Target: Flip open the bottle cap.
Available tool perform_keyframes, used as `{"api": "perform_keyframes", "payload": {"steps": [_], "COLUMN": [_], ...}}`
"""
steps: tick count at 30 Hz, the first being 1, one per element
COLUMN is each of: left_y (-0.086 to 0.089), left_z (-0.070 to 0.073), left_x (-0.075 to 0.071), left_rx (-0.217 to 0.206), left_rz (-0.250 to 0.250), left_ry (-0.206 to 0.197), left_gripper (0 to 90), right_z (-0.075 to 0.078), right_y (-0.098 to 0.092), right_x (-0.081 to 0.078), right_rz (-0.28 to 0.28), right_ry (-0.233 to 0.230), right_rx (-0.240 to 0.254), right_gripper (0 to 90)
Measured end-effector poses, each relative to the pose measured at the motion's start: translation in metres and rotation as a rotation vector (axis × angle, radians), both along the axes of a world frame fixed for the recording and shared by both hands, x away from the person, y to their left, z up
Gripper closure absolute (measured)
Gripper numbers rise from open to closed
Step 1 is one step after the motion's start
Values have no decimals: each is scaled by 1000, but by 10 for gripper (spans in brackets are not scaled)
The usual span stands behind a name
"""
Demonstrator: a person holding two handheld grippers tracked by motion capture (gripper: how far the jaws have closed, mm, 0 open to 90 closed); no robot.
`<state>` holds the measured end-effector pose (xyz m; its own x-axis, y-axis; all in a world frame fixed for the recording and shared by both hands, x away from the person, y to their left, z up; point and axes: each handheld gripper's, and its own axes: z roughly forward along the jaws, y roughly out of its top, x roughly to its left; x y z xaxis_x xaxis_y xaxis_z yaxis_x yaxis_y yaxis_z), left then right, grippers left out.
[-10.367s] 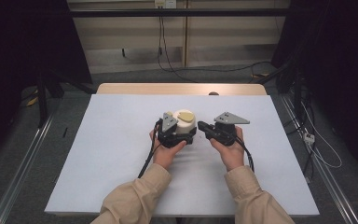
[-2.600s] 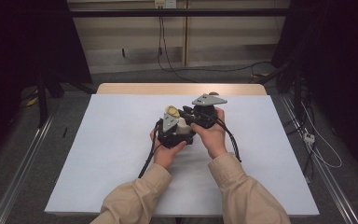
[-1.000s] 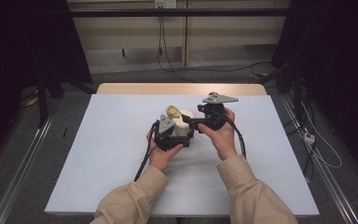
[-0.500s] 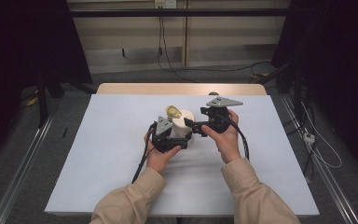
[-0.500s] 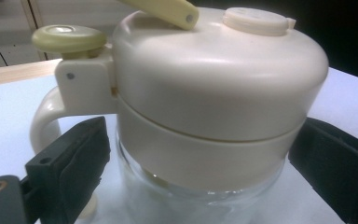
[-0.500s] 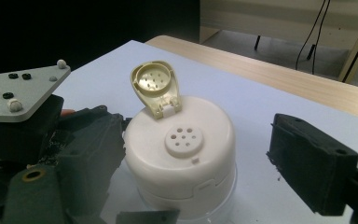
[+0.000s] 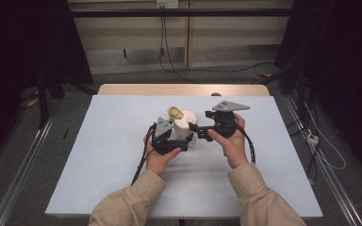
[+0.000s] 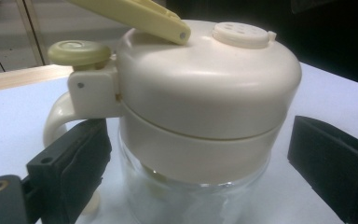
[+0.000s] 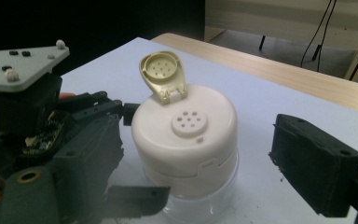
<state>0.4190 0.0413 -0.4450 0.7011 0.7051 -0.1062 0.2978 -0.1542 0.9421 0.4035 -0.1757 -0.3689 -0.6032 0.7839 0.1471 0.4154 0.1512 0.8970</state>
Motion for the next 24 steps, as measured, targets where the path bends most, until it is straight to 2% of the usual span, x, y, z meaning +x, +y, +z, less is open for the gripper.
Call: {"api": "perform_keyframes", "payload": {"steps": [6, 12, 16, 24], "left_y": [9, 17, 24, 38], "left_z": [2, 4, 6, 9], "left_x": [-6, -11, -14, -19], "left_rx": [2, -4, -4, 6], "left_rz": [3, -8, -15, -22], "left_ry": [-3, -3, -8, -9], "left_gripper": [56, 57, 57, 58], "right_z": [-5, -11, -14, -21], "right_y": [-4, -9, -13, -21], "right_x": [-9, -20, -27, -37], "right_rz": [20, 33, 41, 38], "right_ry": [4, 2, -3, -7], "right_rx": [8, -9, 4, -1], "right_gripper": [154, 154, 153, 152]}}
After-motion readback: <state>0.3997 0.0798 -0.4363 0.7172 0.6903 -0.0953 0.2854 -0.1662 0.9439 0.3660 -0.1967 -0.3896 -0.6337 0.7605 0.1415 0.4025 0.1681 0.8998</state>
